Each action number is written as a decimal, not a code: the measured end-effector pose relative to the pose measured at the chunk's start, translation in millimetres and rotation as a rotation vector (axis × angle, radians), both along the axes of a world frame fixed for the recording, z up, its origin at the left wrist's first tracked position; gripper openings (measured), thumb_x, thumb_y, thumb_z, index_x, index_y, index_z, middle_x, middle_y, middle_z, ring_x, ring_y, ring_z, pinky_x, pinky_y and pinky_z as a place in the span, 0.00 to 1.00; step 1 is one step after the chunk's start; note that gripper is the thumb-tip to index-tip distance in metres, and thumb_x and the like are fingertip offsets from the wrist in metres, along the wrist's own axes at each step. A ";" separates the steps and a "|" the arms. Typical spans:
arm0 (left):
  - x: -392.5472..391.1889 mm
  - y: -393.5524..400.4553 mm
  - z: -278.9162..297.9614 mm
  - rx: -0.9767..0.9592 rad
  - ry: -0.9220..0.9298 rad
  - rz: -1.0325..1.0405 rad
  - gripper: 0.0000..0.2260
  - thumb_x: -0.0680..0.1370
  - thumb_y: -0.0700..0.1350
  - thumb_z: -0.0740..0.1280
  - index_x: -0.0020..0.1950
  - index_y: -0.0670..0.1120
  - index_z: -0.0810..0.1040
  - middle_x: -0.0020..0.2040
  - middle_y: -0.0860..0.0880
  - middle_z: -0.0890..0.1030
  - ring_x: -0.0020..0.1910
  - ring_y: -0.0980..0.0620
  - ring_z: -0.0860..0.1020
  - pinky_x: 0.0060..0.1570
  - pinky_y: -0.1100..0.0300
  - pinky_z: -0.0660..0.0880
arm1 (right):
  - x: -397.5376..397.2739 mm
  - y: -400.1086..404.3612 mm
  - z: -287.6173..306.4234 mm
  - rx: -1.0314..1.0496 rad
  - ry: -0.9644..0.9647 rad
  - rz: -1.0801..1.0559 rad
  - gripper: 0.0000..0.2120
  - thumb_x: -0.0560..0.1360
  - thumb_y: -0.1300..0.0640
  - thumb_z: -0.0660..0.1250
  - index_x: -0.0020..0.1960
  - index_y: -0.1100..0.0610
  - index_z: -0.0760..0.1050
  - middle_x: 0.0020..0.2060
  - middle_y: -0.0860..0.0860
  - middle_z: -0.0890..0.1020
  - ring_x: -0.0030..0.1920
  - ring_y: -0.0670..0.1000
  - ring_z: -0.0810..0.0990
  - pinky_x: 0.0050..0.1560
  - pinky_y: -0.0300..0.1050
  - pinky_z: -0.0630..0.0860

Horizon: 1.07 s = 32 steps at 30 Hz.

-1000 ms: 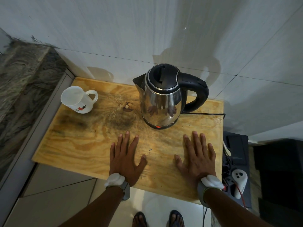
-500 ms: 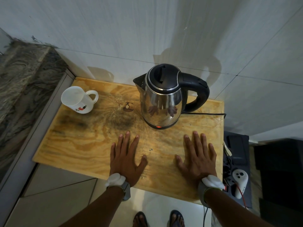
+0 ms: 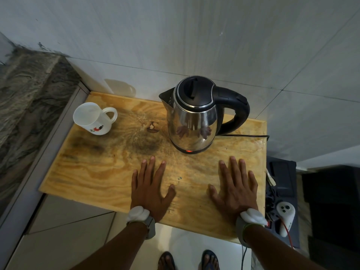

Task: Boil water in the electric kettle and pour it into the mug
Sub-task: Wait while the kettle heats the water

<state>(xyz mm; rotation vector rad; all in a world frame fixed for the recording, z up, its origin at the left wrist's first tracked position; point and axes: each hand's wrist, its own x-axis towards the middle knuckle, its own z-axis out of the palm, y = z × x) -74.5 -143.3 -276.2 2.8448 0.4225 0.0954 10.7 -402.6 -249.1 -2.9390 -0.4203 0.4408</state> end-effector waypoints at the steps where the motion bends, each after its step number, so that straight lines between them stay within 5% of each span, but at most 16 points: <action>1: 0.2 -0.2 -0.2 0.000 -0.001 0.000 0.34 0.74 0.64 0.61 0.80 0.59 0.58 0.82 0.53 0.55 0.82 0.49 0.50 0.78 0.44 0.51 | 0.0 -0.2 0.4 -0.004 0.000 0.001 0.40 0.74 0.28 0.45 0.79 0.45 0.36 0.79 0.50 0.36 0.77 0.53 0.31 0.77 0.61 0.43; 32: 0.1 2.7 -6.8 0.002 0.010 -0.002 0.35 0.74 0.64 0.60 0.80 0.60 0.54 0.82 0.54 0.52 0.82 0.49 0.49 0.78 0.44 0.49 | -0.6 0.2 2.7 0.010 0.000 0.003 0.40 0.74 0.29 0.45 0.79 0.45 0.37 0.79 0.50 0.36 0.78 0.53 0.32 0.77 0.61 0.43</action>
